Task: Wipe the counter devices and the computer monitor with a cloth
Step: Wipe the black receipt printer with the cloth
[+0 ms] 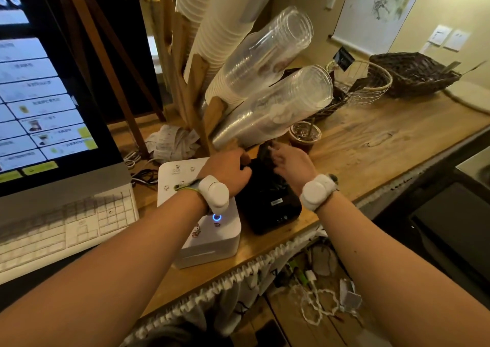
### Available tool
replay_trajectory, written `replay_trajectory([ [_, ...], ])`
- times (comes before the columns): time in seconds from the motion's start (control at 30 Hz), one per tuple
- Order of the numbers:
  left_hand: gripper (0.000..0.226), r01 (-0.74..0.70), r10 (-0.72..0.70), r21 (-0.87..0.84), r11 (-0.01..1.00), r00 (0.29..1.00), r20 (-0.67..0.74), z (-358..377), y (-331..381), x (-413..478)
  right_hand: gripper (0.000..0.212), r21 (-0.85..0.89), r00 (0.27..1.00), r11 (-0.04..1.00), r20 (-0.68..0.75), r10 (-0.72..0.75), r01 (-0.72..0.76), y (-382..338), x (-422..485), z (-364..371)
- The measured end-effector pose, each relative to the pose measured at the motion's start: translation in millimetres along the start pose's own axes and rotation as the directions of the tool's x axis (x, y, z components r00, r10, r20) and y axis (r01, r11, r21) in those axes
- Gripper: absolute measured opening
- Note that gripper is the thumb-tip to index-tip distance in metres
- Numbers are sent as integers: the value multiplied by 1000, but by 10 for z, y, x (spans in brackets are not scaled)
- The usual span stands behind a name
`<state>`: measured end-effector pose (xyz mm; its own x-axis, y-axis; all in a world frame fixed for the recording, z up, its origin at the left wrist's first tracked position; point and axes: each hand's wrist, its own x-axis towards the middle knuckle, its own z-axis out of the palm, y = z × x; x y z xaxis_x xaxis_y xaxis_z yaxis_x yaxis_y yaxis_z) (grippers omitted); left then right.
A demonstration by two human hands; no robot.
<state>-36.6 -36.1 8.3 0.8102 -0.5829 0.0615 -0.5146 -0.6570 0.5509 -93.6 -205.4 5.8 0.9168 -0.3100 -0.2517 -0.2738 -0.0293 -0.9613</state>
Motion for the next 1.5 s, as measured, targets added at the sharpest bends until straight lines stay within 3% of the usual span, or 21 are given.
replay_trajectory([
  [0.07,24,-39,36,-47,998,997,-62,4,-22,10,38,96,999,995,27,-39,37,75,-2,29],
  [0.13,19,-132,124,-106,986,989,-80,7,-18,10,29,188,990,979,-126,-61,84,154,46,-21],
  [0.23,22,-320,320,-57,946,947,-3,60,48,86,20,42,901,992,-424,-89,117,228,117,-165],
  [0.3,31,-368,368,-14,930,926,83,134,77,174,12,-94,870,996,-491,-43,-3,320,178,-247],
  [0.37,41,-350,333,63,935,924,188,245,104,282,19,-158,886,974,-458,73,-162,424,228,-306],
  [0.43,48,-284,231,176,943,934,271,362,88,384,25,-183,899,958,-418,129,-222,531,272,-293],
  [0.57,44,-123,19,345,930,957,289,493,82,545,31,-308,936,925,-332,113,-221,687,249,-195],
  [0.63,43,-103,-26,390,915,950,311,518,111,576,34,-218,940,952,-311,143,-217,757,227,-177],
  [0.67,41,-128,-2,380,916,945,326,540,128,590,32,-123,936,972,-315,155,-202,811,241,-184],
  [0.73,37,-180,85,247,952,933,350,560,170,598,29,-120,956,978,-263,132,-168,855,237,-209],
  [0.87,21,-201,175,91,975,956,235,611,170,770,42,-330,976,936,-212,54,-123,829,198,-269],
  [0.93,40,-160,118,155,975,961,250,639,150,823,45,-408,982,906,-187,41,-115,837,201,-297],
  [1.0,56,-69,-28,284,956,945,326,670,95,833,44,-429,985,897,-170,38,-109,814,196,-292],
  [1.07,59,-25,-113,367,930,930,350,712,74,826,45,-430,985,898,-173,27,-100,828,210,-291],
  [1.13,49,-51,-72,397,917,954,289,674,141,836,45,-434,985,898,-170,1,-76,851,219,-287],
  [1.2,34,-92,1,372,924,971,238,594,261,862,46,-432,984,898,-177,0,-78,878,230,-284],
  [1.3,36,-67,8,227,972,968,251,583,391,898,47,-428,982,898,-187,28,-107,887,264,-275],
  [1.4,44,29,-75,208,978,973,218,685,368,892,47,-422,979,896,-193,60,-138,881,274,-288],
  [1.5,43,119,-182,214,969,936,301,709,277,896,45,-407,981,903,-184,65,-137,873,263,-284],
])
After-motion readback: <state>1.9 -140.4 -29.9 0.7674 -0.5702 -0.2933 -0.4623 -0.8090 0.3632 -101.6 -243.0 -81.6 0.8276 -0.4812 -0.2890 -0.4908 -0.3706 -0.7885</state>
